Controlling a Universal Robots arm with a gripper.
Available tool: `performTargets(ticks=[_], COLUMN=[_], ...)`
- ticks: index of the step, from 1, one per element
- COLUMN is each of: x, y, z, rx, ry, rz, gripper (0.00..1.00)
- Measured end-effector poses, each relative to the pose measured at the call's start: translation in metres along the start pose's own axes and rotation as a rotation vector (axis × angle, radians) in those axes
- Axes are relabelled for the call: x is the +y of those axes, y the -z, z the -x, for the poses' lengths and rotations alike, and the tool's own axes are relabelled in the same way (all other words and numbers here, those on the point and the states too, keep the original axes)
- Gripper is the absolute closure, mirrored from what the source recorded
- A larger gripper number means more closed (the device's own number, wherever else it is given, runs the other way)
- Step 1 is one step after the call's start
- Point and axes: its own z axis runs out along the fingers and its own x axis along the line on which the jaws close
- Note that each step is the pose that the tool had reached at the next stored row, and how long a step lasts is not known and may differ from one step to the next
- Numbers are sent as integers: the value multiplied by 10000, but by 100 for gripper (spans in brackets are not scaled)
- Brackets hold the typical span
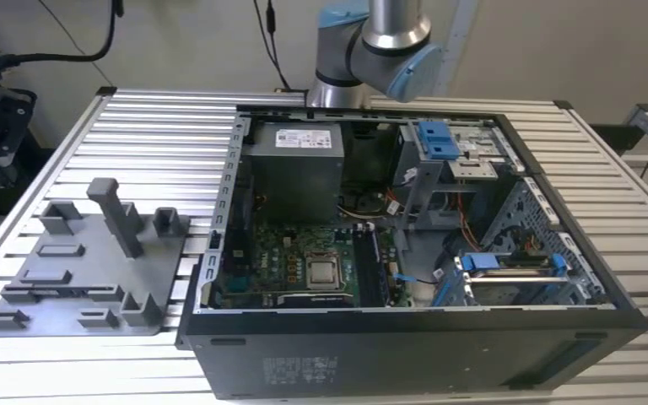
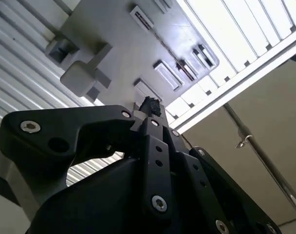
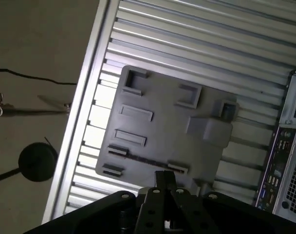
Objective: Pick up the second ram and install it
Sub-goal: 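Pick up the second ram and move it above second insertion slot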
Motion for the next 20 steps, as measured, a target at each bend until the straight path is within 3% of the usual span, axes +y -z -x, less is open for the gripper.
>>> performTargets(ticks=[20], x=[-5], y=[1], z=[-1], rx=[132], ry=[2642], rz=[42], gripper=[89])
